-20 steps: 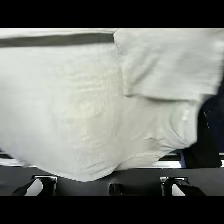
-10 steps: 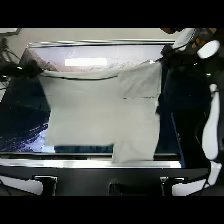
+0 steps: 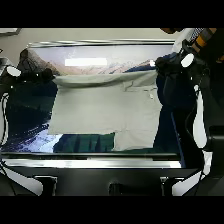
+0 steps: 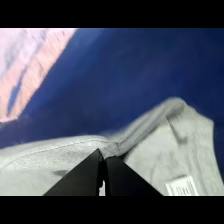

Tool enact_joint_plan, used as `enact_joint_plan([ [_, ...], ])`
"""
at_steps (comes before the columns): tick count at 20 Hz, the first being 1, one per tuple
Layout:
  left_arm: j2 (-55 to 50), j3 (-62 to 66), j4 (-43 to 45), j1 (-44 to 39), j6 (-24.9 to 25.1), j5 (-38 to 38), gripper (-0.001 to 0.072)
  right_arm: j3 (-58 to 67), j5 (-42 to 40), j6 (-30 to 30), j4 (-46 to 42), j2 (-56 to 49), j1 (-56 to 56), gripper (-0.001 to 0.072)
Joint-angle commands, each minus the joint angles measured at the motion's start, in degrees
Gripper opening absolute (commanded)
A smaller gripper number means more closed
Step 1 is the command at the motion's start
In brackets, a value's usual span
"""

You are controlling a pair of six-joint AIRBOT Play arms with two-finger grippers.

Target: Fold the clothes and pants, and hang the long-sleeved shirts on hangers.

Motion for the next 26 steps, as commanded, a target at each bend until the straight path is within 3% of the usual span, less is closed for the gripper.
enact_joint_plan([
  [1, -0.39, 0.0, 0.66, 0.59, 0.46, -9.86, 0.0015, 0.02, 12.52, 3.13, -6.34, -0.35, 0.07, 0.0032],
  [7, -2.34, -0.04, 5.49, 0.59, -1.79, -21.07, 0.0015, 0.0, 24.41, 3.23, -10.99, -1.92, 0.07, 0.0032],
  [11, -5.4, -0.04, 5.53, 0.52, -5.33, -24.3, 0.0015, -0.02, 25.46, 3.3, -10.47, -4.85, 0.07, 0.0033],
  [15, -6.97, -0.02, 5.51, -0.52, -5.66, -24.55, 0.0021, -0.04, 26.75, 3.34, -6.95, -6.78, 0.09, 0.0037],
  [16, -7.06, -0.02, 5.51, -0.79, -5.7, -23.98, 0.0096, -0.04, 27.21, 3.3, -5.99, -7.06, 0.09, 0.0091],
  [18, -6.95, 0.02, 5.51, -0.87, -6.73, -23.69, 0.0371, -0.04, 28.74, 2.99, -4.24, -7.26, 0.07, 0.0226],
  [19, -6.67, 0.02, 5.51, -0.52, -7.61, -24.17, 0.047, -0.02, 30.53, 2.27, -3.74, -7.08, 0.07, 0.0328],
  [20, -5.92, 0.02, 5.53, 0.17, -8.07, -25.14, 0.0508, -0.02, 33.11, -0.2, -3.69, -6.67, -0.09, 0.0402],
  [21, -5.01, 0.02, 5.57, 1.09, -8.04, -26.32, 0.0511, -0.02, 35.58, -3.23, -4.09, -5.92, -0.33, 0.042],
  [23, -2.36, 0.0, 6.54, 3.65, -8.02, -30.03, 0.0511, -0.04, 39.63, -9.27, -4.63, -2.95, -1.77, 0.0421],
  [26, 3.67, -3.17, 10.05, 7.89, -8.11, -34.67, 0.051, -4.85, 40.85, -13.6, -5.03, 4.5, -6.84, 0.0421],
])
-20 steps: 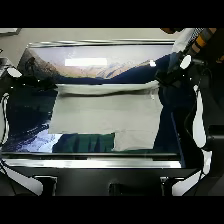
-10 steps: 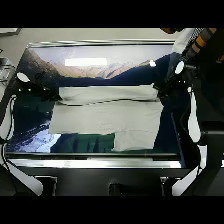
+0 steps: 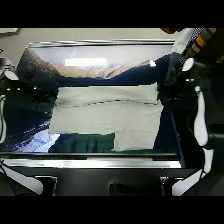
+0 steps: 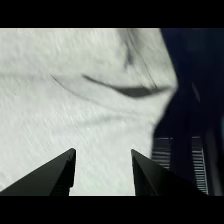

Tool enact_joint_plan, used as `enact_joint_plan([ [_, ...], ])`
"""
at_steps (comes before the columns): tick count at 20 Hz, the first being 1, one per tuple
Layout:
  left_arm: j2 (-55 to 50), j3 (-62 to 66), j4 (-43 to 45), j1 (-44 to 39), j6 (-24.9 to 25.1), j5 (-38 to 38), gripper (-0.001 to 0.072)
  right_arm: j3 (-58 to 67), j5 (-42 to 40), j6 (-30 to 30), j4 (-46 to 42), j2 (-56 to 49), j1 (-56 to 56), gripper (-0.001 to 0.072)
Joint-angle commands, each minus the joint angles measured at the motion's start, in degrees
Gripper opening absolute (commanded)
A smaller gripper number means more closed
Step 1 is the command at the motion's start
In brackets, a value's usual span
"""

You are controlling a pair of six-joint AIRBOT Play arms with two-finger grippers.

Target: Fold the clothes and pants, and hang the long-sleeved shirts on hangers.

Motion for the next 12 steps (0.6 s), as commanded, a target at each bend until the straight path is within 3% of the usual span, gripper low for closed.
enact_joint_plan([
  [1, 7.5, -5.53, 2.38, 5.11, -0.9, -3.58, 0.051, -8.41, 2.89, -6.58, 1.38, 8.74, -5.7, 0.0422],
  [5, 19.39, -22.97, -0.35, 11.58, -0.9, 0.85, 0.051, -39.5, -1.84, -12.24, 14.29, 23.1, -11.89, 0.042],
  [8, 26.82, -34.45, -4.57, 15.02, -0.85, 4.28, 0.051, -60.81, -9.18, -14.03, 16.57, 32.17, -11.65, 0.0419],
  [12, 32.98, -43.5, -4.81, 15.45, -0.63, 7.26, 0.051, -75.67, -15.1, -17.31, 21.38, 36.65, -11.63, 0.0414],
])
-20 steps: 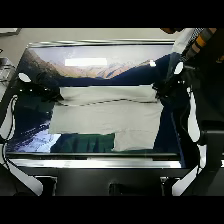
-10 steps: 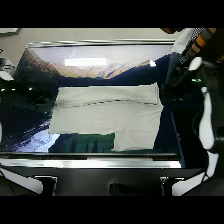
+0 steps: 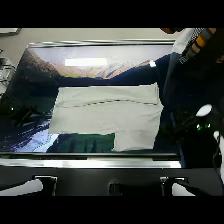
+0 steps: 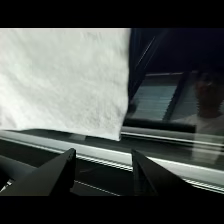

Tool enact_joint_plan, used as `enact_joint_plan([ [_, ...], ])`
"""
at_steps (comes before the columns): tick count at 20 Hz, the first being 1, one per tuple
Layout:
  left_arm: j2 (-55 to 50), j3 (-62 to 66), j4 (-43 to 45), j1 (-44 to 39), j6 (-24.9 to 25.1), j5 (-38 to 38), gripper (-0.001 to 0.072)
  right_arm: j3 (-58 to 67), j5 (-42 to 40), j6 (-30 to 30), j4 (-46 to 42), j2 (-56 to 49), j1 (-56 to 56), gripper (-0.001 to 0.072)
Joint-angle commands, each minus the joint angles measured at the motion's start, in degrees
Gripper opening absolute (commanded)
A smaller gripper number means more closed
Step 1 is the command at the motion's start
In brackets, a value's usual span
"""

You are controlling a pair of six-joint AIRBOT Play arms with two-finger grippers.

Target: Fold the clothes and pants, and hang the long-sleeved shirts on hangers.

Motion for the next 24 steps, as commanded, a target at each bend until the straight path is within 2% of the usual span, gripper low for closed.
enact_joint_plan([
  [1, 5.64, -8.48, -1.22, 1.11, 0.22, 2.89, 0.051, -13.44, -5.9, -3.98, 5.01, 4.0, -0.33, 0.0404],
  [3, 6.99, -10.91, -1.22, 1.11, 0.24, 3.34, 0.051, -15.52, -8.83, -5.86, 6.62, 4.0, -0.33, 0.0341],
  [8, 7.69, -12.15, -2.03, 1.11, 1.22, 3.5, 0.051, -15.87, -16.37, -8.2, 11.41, 4.0, -0.33, 0.0341],
  [12, 7.69, -12.15, -2.51, 1.11, 2.21, 4.55, 0.051, -15.87, -16.76, -10.03, 13.22, 4.0, -0.33, 0.0338],
  [13, 7.69, -12.15, -2.56, 1.11, 2.67, 4.9, 0.051, -15.87, -16.65, -10.08, 13.22, 4.0, -0.33, 0.0298],
  [15, 7.69, -12.15, -2.54, 1.22, 3.98, 5.53, 0.051, -15.87, -14.75, -11.17, 13.75, 4.07, -0.33, 0.0054],
  [16, 7.69, -12.26, -3.23, 1.51, 5.29, 6.1, 0.051, -15.85, -13.57, -11.56, 13.88, 4.28, -0.33, 0.0034],
  [20, 7.54, -16.39, -9.22, 6.25, 11.52, 11.98, 0.051, -15.85, -11.87, -10.38, 13.84, 8.5, -0.33, 0.0033],
  [24, 5.03, -20.22, -9.99, 7.78, 15.04, 15.17, 0.051, -15.85, -11.91, -8.02, 13.84, 12.63, -0.35, 0.0033],
])
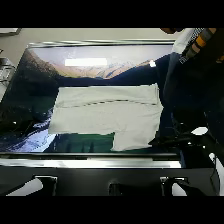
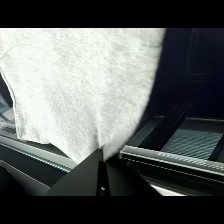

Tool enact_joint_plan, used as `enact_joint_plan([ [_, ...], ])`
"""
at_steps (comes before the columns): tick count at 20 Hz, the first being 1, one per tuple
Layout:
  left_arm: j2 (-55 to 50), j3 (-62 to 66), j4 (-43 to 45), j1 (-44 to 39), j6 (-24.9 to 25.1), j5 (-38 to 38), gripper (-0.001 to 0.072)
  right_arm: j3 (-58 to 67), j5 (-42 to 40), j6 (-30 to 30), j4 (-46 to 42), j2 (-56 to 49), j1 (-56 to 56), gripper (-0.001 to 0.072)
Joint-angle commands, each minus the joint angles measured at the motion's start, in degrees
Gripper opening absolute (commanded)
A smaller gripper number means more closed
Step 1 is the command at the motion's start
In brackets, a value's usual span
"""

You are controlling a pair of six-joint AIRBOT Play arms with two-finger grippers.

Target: Fold the clothes and pants, and hang the long-sleeved shirts on hangers.

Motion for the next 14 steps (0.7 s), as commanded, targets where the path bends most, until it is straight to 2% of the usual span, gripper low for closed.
enact_joint_plan([
  [1, -2.45, -2.56, -1.49, 1.07, 3.39, 3.19, 0.051, -0.02, 0.35, 1.88, 0.15, 3.04, -0.02, 0.0033],
  [12, -9.75, -2.51, -1.9, -4.7, 3.19, 2.1, 0.0507, 0.22, -0.2, 2.73, 0.2, 4.31, -0.04, 0.0034],
  [13, -9.79, -2.54, -1.9, -5.31, 2.71, 1.92, 0.0499, 0.22, -0.2, 2.75, 0.17, 4.76, -0.04, 0.0034],
  [14, -9.77, -2.51, -1.9, -5.68, 2.71, 1.25, 0.0416, 0.22, -0.15, 2.86, 0.2, 5.31, -0.04, 0.0033],
])
